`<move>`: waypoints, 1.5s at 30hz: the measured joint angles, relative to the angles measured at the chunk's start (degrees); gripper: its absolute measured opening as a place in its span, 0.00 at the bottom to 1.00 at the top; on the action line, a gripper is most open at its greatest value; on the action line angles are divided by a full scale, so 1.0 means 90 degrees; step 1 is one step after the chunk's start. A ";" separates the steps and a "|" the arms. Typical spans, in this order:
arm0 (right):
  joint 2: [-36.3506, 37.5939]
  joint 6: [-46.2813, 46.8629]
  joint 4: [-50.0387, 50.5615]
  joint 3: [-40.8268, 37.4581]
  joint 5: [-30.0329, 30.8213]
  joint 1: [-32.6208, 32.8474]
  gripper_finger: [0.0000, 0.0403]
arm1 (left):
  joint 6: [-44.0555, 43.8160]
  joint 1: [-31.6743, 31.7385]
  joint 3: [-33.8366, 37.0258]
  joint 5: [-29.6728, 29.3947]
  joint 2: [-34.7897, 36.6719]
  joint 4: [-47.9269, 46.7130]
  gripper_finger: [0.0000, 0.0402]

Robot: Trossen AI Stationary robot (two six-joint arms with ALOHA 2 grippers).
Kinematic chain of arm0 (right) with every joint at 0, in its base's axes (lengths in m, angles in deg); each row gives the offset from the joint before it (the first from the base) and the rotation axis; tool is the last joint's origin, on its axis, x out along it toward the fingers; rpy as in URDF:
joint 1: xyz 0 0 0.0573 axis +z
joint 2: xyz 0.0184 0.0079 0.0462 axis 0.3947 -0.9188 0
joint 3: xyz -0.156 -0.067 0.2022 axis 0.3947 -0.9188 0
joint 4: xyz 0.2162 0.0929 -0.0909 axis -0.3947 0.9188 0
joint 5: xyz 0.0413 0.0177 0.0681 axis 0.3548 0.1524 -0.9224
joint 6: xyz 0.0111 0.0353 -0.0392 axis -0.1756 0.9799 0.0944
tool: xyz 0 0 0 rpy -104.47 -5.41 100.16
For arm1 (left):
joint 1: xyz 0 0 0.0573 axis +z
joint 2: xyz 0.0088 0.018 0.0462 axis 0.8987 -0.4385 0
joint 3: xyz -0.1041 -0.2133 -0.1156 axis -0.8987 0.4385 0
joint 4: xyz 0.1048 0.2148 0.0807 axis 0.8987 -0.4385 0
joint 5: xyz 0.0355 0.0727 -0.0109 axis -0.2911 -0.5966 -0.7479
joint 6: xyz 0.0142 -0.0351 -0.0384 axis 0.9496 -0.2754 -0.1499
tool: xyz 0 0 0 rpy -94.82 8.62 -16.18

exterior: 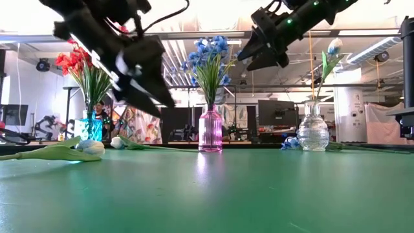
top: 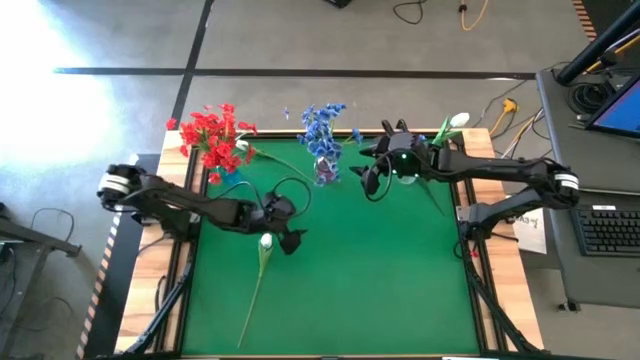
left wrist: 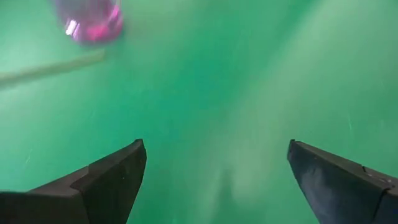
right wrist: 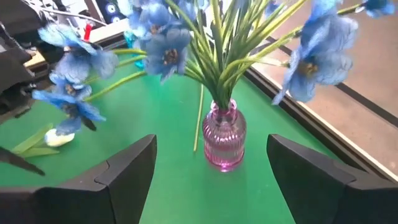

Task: Sort flowers into vase by color
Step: Put the bottom white flower into the transparent vase

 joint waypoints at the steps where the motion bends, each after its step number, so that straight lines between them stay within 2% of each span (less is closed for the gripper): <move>1: 0.0019 0.0000 -0.0004 0.0000 0.0000 0.0018 0.73 | -0.0284 -0.0082 -0.0088 0.0001 0.0091 -0.0408 0.94; 5: 0.0033 0.0047 -0.0022 0.0000 -0.0012 0.0052 0.75 | -0.1080 -0.0399 -0.0490 0.0014 0.0198 -0.1779 0.94; 11: 0.0030 0.0114 0.0003 0.0000 -0.0009 0.0052 0.74 | -0.2093 -0.0770 -0.0953 0.0112 -0.0068 -0.3372 0.94; 17: 0.0030 0.0129 0.0005 0.0000 -0.0027 0.0087 0.74 | -0.3182 -0.1148 -0.1169 0.0485 -0.0207 -0.4106 0.92; 23: 0.0028 0.0167 0.0008 0.0000 -0.0167 0.0173 0.73 | -0.3985 -0.1499 -0.1504 0.0515 -0.0210 -0.4855 0.91; 31: 0.0026 0.0283 0.0134 0.0000 -0.0168 0.0375 0.75 | -0.5103 -0.2123 -0.1538 0.0805 -0.0316 -0.4941 0.90; 38: 0.0025 0.0530 0.0405 0.0000 -0.0164 0.0435 0.75 | -0.5194 -0.2493 -0.1527 0.0799 -0.0827 -0.5156 0.90; 45: 0.0062 0.0761 0.1047 0.0000 -0.0165 0.0508 0.75 | -0.5592 -0.2891 -0.1521 0.0851 -0.1445 -0.4763 0.90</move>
